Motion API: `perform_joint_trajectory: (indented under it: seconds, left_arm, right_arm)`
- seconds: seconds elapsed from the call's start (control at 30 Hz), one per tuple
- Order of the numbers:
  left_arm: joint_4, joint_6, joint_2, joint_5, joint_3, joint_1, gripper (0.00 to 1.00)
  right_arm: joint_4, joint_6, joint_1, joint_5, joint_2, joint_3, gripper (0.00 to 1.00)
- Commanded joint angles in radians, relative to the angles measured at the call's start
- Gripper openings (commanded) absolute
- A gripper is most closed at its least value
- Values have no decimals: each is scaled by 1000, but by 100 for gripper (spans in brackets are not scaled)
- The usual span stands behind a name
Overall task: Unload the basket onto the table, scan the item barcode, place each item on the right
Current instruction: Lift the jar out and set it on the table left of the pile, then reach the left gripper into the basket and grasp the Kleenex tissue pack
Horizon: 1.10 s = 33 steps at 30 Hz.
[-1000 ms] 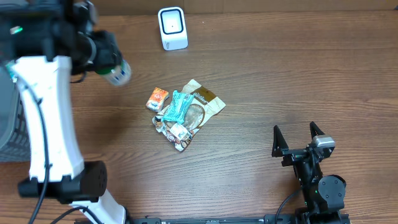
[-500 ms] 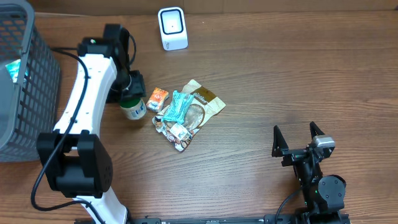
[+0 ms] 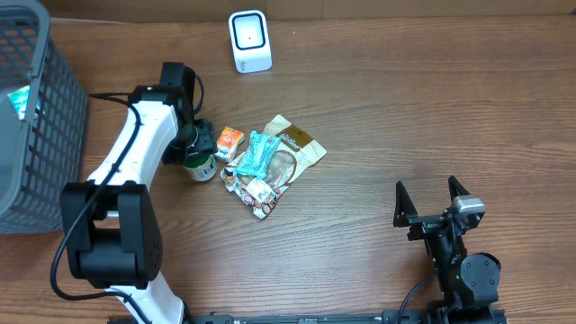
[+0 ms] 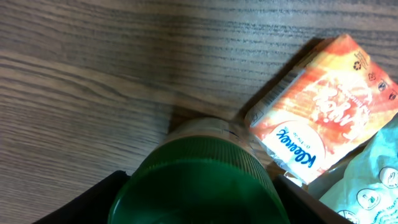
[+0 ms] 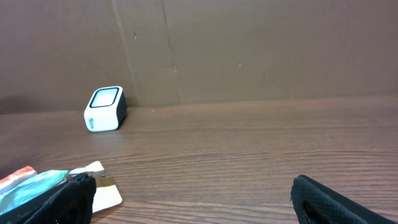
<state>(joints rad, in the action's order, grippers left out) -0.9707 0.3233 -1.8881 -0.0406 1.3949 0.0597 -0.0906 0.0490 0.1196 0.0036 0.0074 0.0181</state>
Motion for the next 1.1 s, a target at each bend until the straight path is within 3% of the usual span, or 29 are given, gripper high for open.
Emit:
perform_joint_trajectory:
  seconds: [0.0,0.17,0.3,0.47,0.67,0.83,1.07]
  left_arm:
    - [18,18,-5,16,-62,9,71]
    - [8,17,2,16,-28,8,73]
    - [-72,11,16,14,110,5,78]
    - [-261,-58,26,14,437,4,83]
    - [-439,-93,26,-68,871,-42,100]
    - [-468,-96,26,-142,1130,-182,100]
    - [-415,-91,13,-142,1179,-483,100]
  right_arm:
    - [6,3,3,-5,-4,-10,100]
    - [6,3,3,-5,-5,-10,100]
    - [6,3,3,-5,-4,-10,100]
    - [6,3,3,-5,-5,-10,100]
    - [6,3,3,-5,-4,-10,100]
    - [6,3,3,-5,-4,-10,100]
    - [6,3,3,-5,-4,-10,100]
